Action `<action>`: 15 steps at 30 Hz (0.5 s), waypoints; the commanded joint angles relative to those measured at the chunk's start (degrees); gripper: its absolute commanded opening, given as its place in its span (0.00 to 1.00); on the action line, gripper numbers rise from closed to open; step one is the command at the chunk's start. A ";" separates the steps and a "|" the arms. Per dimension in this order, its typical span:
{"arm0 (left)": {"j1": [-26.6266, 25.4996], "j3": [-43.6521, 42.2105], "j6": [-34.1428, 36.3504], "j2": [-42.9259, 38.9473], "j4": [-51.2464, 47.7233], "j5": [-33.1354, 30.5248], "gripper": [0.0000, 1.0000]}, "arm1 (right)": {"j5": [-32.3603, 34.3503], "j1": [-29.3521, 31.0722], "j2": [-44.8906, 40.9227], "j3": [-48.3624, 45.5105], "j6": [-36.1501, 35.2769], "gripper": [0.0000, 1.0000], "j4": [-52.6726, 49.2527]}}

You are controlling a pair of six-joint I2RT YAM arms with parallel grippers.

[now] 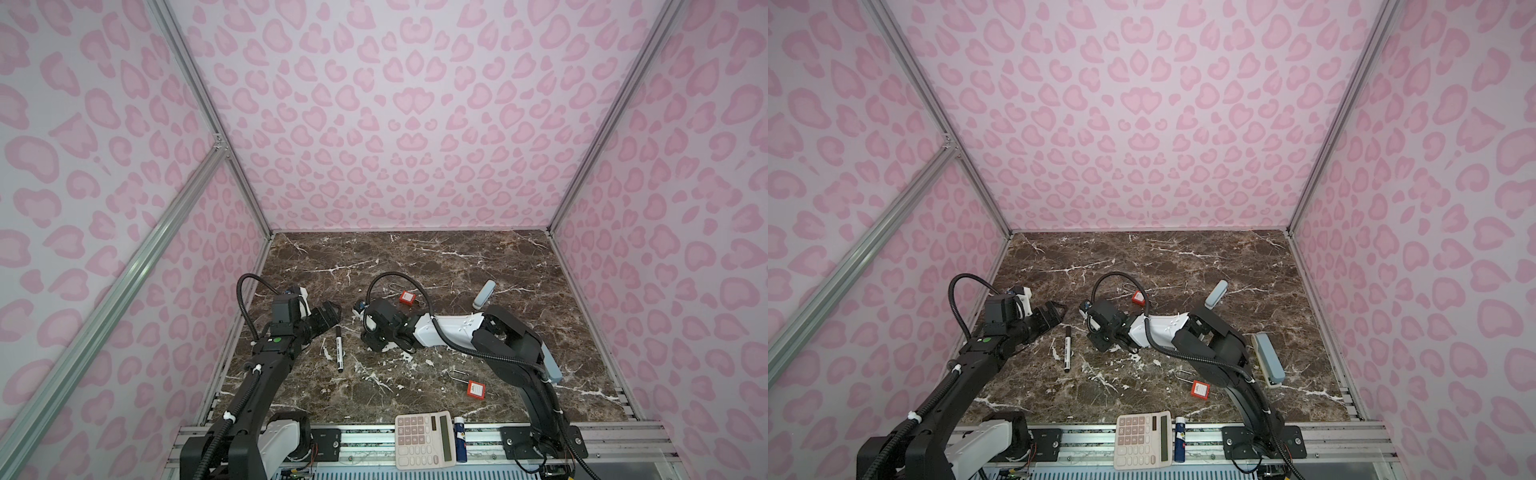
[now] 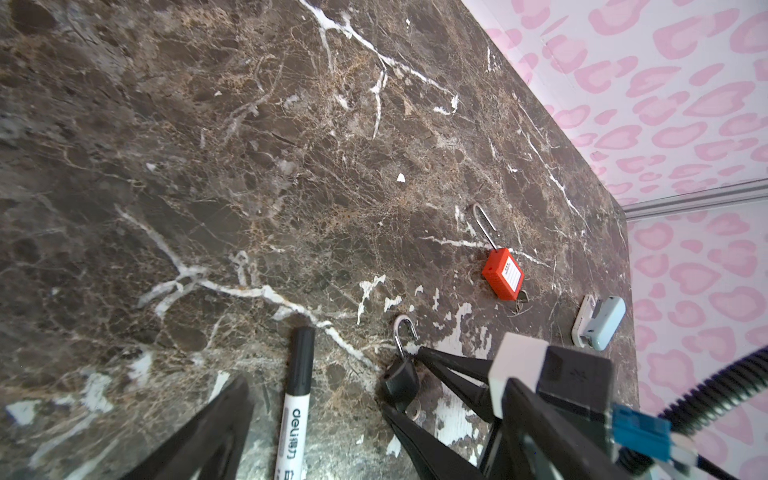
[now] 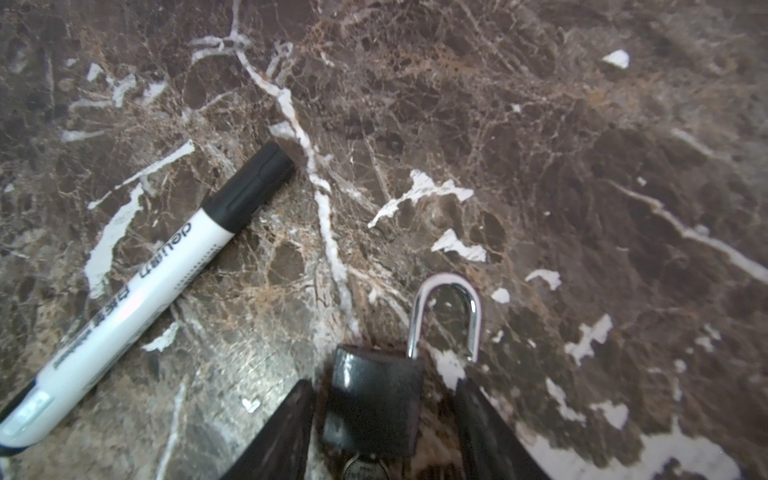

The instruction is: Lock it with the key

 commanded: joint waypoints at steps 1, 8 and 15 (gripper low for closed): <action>0.06 -0.17 -0.64 0.00 0.39 1.03 0.93 | 0.01 0.03 0.96 0.07 -0.41 0.50 -1.72; 0.11 0.06 -1.38 -0.20 -0.67 1.61 0.91 | 0.34 0.04 0.17 0.65 -2.12 0.36 -3.44; 0.03 0.31 -3.16 -0.29 0.13 6.07 0.86 | 1.22 0.01 -4.21 -1.64 -4.20 0.31 -1.77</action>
